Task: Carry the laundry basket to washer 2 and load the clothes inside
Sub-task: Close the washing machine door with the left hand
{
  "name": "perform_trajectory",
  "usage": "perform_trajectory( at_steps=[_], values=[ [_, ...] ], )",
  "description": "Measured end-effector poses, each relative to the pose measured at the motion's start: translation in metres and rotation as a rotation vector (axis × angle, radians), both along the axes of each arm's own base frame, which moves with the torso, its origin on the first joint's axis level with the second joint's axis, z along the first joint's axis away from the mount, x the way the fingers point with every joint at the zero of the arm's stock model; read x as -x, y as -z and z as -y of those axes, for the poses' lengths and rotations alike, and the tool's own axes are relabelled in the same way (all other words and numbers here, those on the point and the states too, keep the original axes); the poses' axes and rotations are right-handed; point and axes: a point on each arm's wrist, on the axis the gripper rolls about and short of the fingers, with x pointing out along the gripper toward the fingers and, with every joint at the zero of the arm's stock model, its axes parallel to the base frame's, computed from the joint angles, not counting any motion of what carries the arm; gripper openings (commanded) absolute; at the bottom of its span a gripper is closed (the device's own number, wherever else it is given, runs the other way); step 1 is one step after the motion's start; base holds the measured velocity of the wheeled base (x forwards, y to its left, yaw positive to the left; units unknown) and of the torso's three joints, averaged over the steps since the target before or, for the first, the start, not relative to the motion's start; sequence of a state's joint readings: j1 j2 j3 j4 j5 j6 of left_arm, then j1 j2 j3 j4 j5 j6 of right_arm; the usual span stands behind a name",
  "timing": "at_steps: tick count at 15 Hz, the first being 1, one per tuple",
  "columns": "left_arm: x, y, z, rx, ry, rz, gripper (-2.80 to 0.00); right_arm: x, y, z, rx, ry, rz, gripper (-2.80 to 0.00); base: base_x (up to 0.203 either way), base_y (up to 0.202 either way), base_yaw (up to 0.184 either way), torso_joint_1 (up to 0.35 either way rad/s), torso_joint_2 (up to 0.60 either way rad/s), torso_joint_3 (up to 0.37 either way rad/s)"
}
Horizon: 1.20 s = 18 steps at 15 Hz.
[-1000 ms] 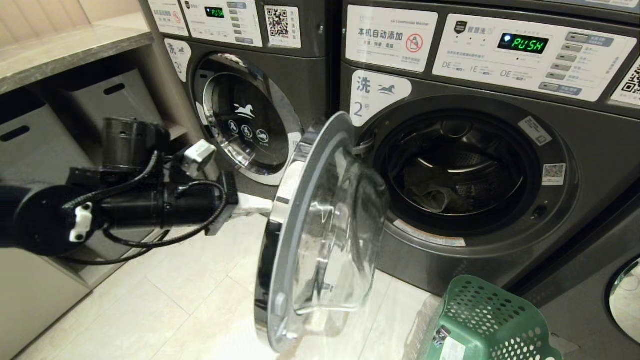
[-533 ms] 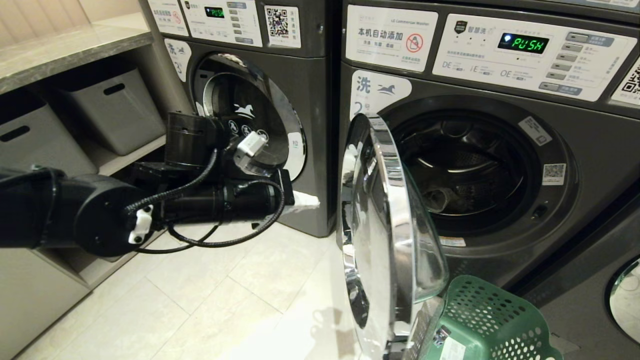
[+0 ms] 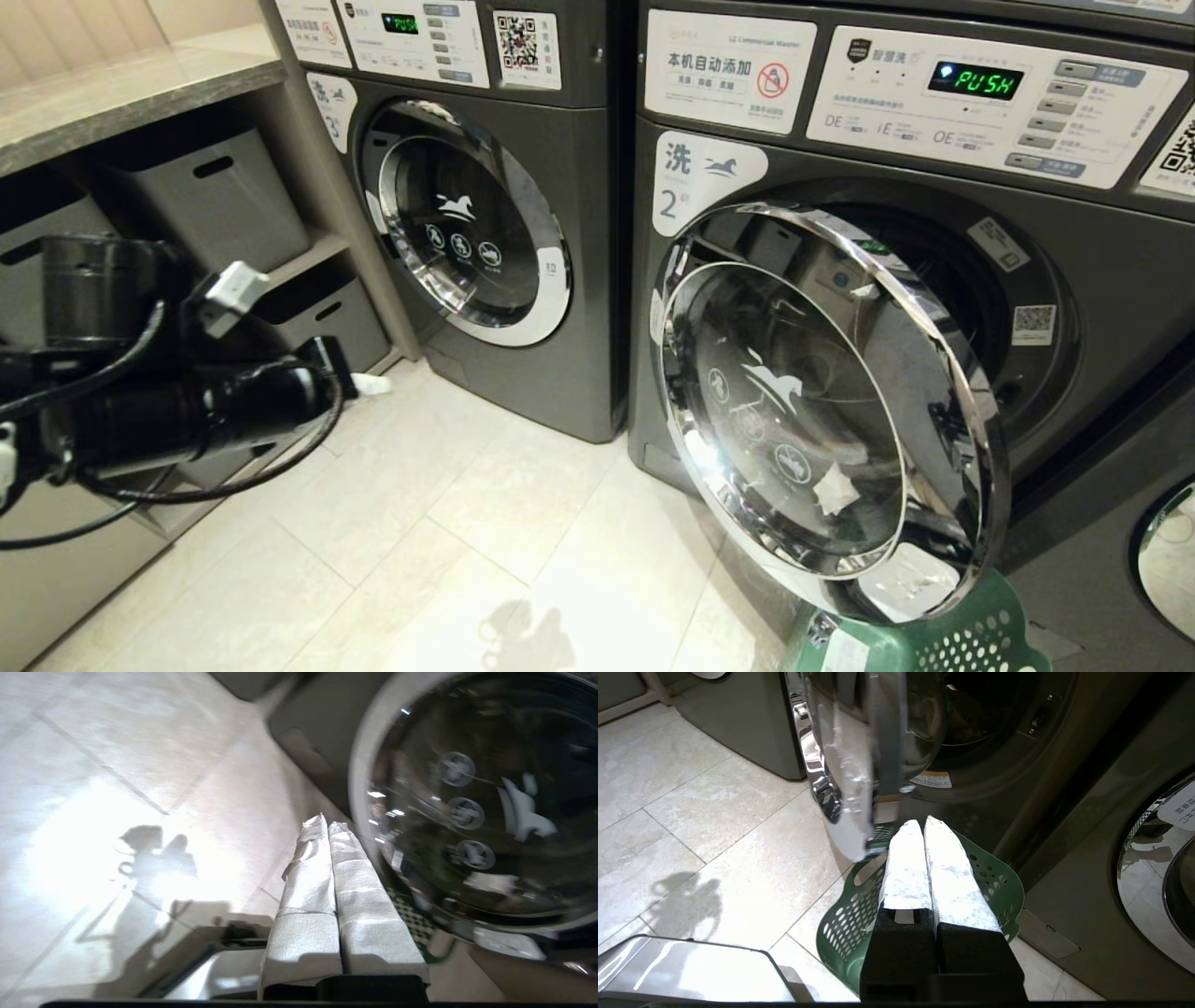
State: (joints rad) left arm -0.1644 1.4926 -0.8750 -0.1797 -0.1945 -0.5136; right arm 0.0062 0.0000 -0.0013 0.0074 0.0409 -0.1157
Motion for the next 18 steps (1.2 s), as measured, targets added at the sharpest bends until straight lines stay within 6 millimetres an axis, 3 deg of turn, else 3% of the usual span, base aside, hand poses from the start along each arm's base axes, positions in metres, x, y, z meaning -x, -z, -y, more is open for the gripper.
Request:
perform_trajectory(
  at_steps=[3, 6, 11, 18],
  values=[
    [0.036, 0.000, -0.037, -0.100, -0.123, 0.049, -2.80, 0.000, 0.000, 0.000, 0.000, 0.000, -0.003, -2.80, 0.000, 0.000, 0.000, 0.000, 0.00, 0.000],
    [0.079, 0.002, -0.053, -0.197, -0.179, 0.109, -2.80, 0.000, 0.000, 0.000, 0.000, 0.000, -0.018, -2.80, 0.000, 0.000, 0.000, 0.000, 0.00, 0.000],
    [0.151, 0.042, -0.055, -0.355, -0.275, 0.116, -2.80, 0.004, -0.001, 0.000, 0.009, 0.004, -0.125, -2.80, 0.000, 0.000, 0.000, 0.000, 0.00, 0.000],
    [0.225, 0.096, -0.050, -0.549, -0.311, 0.181, -2.80, 0.011, -0.009, 0.000, 0.072, -0.005, -0.158, -2.80, 0.000, 0.000, 0.000, 0.000, 0.00, 0.000]
  ],
)
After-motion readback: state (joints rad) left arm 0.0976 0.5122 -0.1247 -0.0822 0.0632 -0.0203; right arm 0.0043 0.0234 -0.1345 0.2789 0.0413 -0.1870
